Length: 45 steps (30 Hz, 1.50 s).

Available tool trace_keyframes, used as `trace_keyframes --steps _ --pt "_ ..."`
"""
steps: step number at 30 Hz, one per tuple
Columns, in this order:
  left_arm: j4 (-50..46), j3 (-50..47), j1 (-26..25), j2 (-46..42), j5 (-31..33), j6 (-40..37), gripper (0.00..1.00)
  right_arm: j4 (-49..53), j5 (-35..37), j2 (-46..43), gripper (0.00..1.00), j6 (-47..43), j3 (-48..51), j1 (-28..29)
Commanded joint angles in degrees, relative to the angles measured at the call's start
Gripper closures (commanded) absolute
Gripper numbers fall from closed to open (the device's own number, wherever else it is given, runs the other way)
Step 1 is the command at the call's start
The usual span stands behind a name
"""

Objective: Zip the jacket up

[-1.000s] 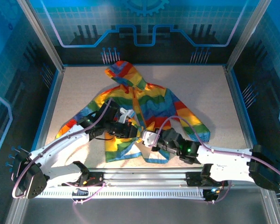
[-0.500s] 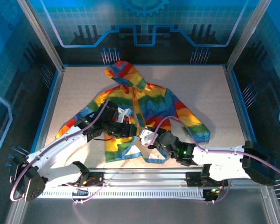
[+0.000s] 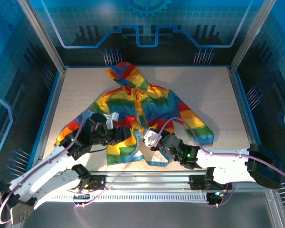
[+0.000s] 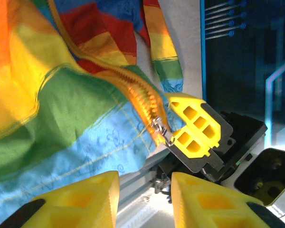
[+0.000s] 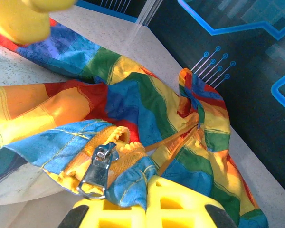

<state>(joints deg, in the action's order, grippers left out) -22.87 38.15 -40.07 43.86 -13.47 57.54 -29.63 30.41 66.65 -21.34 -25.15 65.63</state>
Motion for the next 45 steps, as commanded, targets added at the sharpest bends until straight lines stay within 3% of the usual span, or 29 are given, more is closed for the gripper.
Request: trace_keyframes --steps 1,4,7,13,20,24,28,33,45 --pt "5.7 -3.7 -5.9 -1.0 9.2 11.2 0.67 -2.2 -0.1 0.7 1.0 1.6 -0.6 1.0" --pt "10.4 -6.1 -11.0 -0.1 14.6 17.0 0.6 -2.1 -0.1 1.4 1.0 2.0 -0.9 1.0" --pt "16.0 -8.5 -13.1 0.3 17.8 21.0 0.54 -2.0 -0.2 1.5 1.0 2.5 -1.1 1.0" --pt "27.4 -13.4 -14.1 1.2 21.6 27.8 0.5 -1.0 -0.3 0.9 1.0 3.6 -0.9 1.1" --pt "32.5 -13.9 -14.6 4.7 21.5 31.0 0.46 0.0 -0.1 0.6 1.0 3.9 -0.8 1.1" --pt "33.0 -14.6 -14.8 4.4 22.4 32.6 0.53 0.1 -0.1 0.7 1.0 4.1 -0.9 1.0" --pt "31.8 -15.2 -14.9 2.5 24.0 33.3 0.72 0.2 -0.3 0.8 1.0 4.1 -0.9 1.1" --pt "28.7 -15.4 -14.9 0.1 25.4 32.6 0.88 0.4 -1.1 0.8 1.0 4.3 -1.0 1.1" --pt "29.6 -16.2 -14.9 1.2 23.8 31.4 0.83 1.3 -3.4 1.8 1.0 4.1 -2.2 1.3"
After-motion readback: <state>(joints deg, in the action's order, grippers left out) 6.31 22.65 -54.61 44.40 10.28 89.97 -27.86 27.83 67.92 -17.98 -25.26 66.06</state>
